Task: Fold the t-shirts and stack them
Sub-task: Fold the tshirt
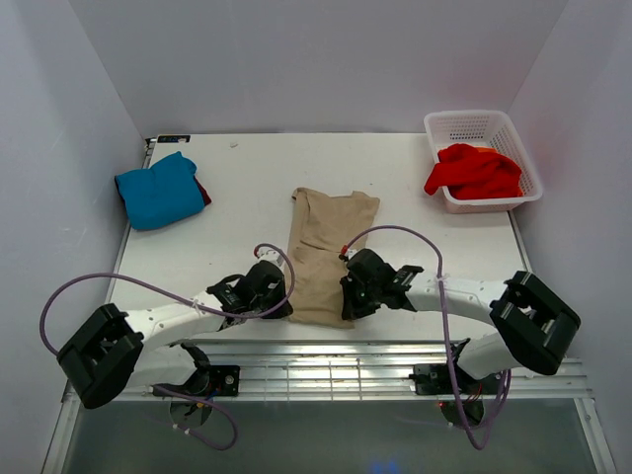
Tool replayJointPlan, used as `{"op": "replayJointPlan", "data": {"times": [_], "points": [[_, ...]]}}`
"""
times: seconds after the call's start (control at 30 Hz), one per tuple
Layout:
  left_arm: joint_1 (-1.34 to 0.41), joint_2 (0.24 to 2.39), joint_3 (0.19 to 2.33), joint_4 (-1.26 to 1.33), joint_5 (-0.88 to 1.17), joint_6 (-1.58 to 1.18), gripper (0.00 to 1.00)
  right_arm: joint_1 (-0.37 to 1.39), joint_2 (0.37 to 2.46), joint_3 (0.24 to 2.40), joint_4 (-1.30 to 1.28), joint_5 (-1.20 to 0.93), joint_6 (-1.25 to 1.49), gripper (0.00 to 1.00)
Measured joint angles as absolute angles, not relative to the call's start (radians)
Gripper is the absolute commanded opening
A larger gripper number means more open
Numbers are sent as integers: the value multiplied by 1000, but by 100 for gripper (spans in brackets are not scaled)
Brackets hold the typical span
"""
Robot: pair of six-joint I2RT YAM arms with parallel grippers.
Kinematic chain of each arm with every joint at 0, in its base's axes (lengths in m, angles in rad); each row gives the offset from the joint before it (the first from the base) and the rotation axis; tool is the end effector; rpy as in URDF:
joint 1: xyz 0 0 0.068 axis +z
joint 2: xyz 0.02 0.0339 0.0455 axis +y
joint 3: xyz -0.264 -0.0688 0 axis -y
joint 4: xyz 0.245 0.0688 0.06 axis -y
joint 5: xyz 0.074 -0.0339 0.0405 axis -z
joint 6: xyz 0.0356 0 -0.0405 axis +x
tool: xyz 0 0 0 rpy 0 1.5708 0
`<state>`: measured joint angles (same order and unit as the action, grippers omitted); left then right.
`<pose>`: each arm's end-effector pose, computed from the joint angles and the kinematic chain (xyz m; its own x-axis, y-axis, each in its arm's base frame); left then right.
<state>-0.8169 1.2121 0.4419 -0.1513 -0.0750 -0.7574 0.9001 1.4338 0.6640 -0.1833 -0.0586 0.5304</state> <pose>0.1465 -0.1521 0.1460 -0.8743 -0.0697 -0.4803 0.1311 0.9189 -0.3720 0.1631 0.2089 0.1583 -0.8434 -0.2504 -0.4754 -0.4365 0.8354 0.3342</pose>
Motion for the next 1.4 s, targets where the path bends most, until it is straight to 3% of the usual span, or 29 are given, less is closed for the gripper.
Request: {"op": "replayJointPlan", "data": {"times": [0.3,0.5,1.0,1.4], "points": [[-864,1121,621,-467,-52,-776,0,951,1250,677,-357,-64,583,8],[-863,1129,812,-519,-126,-754,0,951,1257,838,-496,35,584,8],[-851,1209,857,-319,-317,-635,0,905,1438,1088,-592,313,524,8],[-760,1494,872,-45,-295,-508,0,780,1606,1206,-571,397,424,8]]}}
